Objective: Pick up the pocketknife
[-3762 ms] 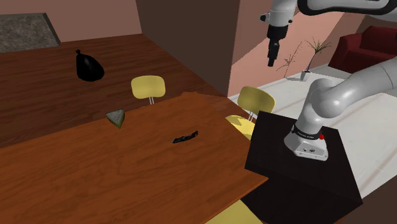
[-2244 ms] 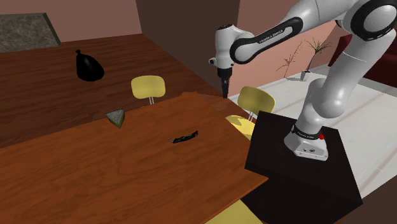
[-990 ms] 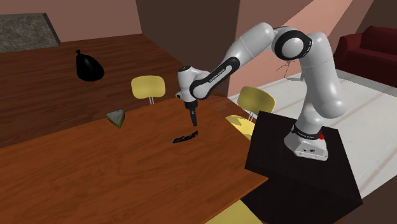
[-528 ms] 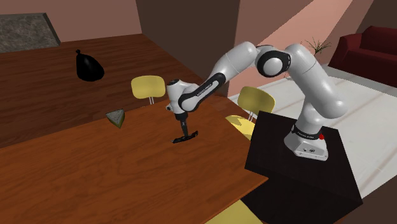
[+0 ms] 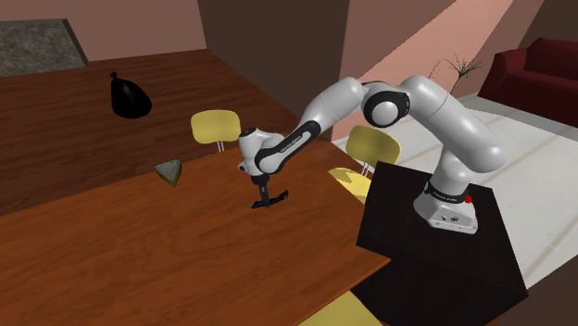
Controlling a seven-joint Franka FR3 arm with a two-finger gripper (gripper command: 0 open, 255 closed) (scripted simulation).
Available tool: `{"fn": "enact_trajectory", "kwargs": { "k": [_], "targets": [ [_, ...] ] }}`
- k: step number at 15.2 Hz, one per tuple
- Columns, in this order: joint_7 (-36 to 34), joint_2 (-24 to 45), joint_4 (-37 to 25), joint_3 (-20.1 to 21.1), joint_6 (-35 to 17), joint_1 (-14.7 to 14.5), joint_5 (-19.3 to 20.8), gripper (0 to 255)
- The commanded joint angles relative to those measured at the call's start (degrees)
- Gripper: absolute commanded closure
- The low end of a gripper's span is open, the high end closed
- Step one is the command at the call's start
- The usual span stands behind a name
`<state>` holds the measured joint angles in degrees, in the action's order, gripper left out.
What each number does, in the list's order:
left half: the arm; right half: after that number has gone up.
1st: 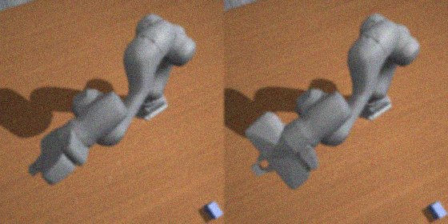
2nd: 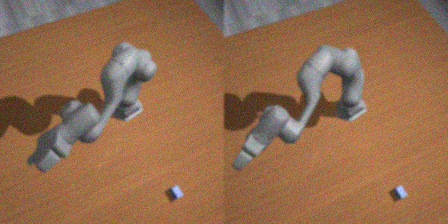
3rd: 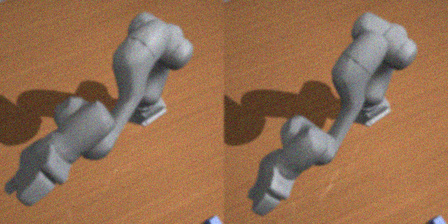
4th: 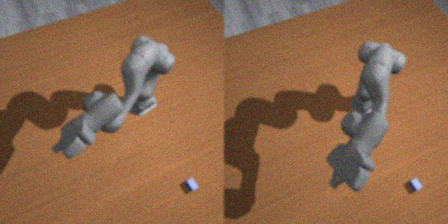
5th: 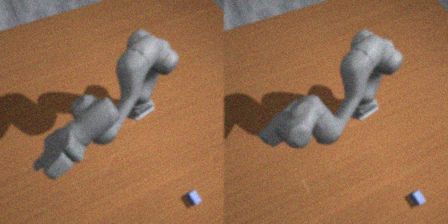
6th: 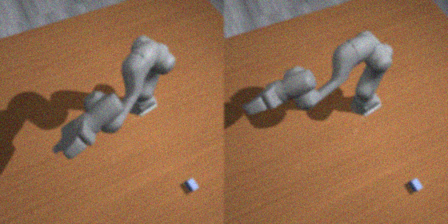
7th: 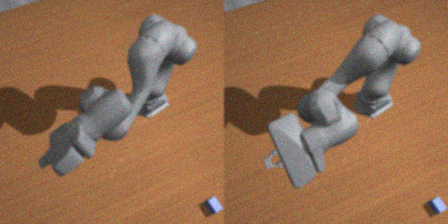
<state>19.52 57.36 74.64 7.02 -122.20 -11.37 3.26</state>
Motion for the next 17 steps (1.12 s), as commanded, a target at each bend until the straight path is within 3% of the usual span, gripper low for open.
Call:
{"fn": "enact_trajectory", "kwargs": {
  "k": [1, 3, 4, 17],
  "targets": [
    [0.1, 1.5, -0.8, -0.1, -0.8, 0.0, 0.1, 0],
    [0.1, 1.5, -0.8, -0.1, -0.8, 0.0, 0.1, 0],
    [0.1, 1.4, -0.5, -0.1, -0.9, 0.0, 0.1, 255],
    [0.0, -1.0, 0.5, 0.0, 0.5, 0.1, 0.0, 255]
  ]
}}
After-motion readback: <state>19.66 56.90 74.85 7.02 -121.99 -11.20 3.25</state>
